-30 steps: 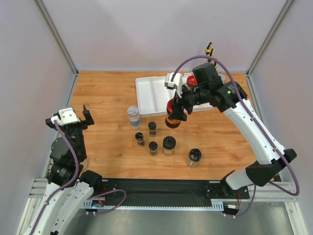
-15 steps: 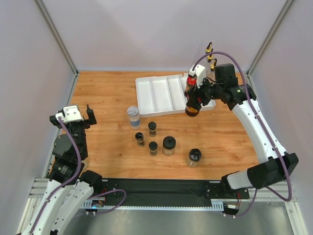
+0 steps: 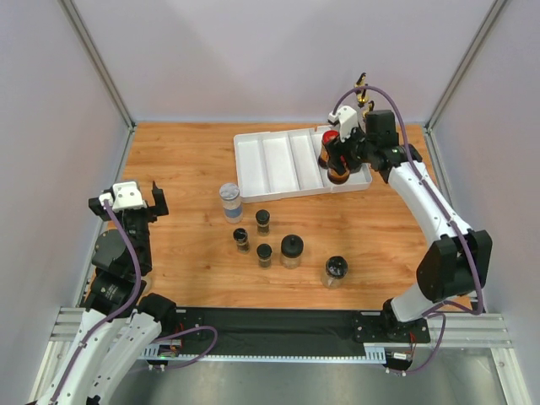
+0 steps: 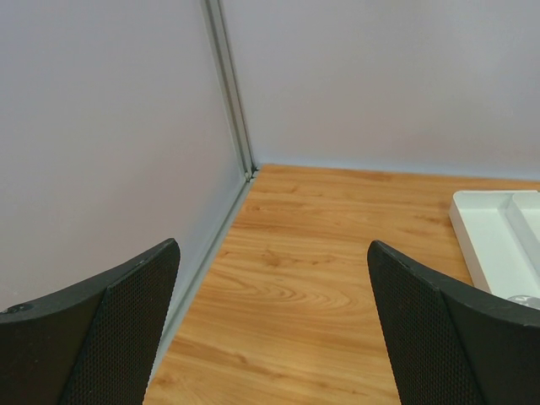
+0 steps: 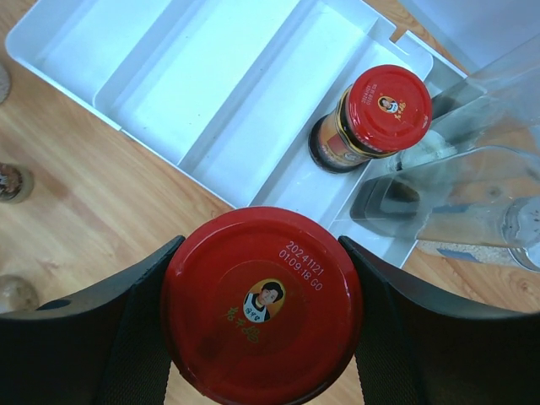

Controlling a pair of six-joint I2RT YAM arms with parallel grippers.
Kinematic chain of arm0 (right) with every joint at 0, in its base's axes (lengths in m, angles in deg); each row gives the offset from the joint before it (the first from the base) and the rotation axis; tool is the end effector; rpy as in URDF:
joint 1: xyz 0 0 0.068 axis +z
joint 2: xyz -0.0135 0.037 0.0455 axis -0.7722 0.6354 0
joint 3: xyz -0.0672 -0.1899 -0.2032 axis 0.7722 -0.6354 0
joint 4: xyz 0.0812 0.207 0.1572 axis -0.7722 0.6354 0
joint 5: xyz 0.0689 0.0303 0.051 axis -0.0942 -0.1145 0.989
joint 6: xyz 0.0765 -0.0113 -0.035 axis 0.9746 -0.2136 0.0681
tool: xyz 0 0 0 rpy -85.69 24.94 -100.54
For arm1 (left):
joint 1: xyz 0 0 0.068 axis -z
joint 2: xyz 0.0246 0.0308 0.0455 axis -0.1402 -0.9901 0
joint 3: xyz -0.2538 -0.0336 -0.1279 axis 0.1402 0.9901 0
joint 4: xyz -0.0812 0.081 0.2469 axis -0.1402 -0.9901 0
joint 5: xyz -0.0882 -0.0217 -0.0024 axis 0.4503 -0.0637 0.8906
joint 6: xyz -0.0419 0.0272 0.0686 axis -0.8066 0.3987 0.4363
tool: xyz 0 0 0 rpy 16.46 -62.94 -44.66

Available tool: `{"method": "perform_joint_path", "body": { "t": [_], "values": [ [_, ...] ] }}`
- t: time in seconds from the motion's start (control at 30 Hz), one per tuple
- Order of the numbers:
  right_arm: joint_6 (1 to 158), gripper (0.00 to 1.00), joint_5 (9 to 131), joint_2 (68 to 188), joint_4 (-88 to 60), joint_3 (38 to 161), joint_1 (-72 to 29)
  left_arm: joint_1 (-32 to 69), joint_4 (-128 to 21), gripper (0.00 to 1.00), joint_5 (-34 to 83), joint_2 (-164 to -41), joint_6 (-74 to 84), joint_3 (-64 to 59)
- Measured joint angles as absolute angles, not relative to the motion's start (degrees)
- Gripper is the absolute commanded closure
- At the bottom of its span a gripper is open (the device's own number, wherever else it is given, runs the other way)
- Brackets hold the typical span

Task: Organize the condiment bottles
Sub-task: Place the bottle in the storage box.

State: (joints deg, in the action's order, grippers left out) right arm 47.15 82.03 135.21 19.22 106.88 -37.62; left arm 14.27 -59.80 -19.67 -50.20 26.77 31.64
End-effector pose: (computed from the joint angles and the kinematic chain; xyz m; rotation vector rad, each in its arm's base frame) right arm 0.3688 0.1101 0.3382 -0.8967 2.0298 0.2605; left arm 0.1341 -0.0076 0.3733 -0.1308 1.4103 0.2583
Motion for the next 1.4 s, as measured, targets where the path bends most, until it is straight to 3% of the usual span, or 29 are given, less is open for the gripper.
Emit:
{"method": "perform_joint_path", "body": {
  "t": [0.7, 1.4],
  "values": [
    [49.0, 1.00, 74.7, 147.4, 1.9, 104.5, -37.6, 14.3, -59.8, 0.00, -18.7, -50.9, 26.6, 31.6],
    [51.3, 1.00, 71.7, 157.5, -6.3, 105.5, -37.1, 14.3, -59.8, 0.00, -18.4, -51.3, 26.6, 31.6]
  ]
}}
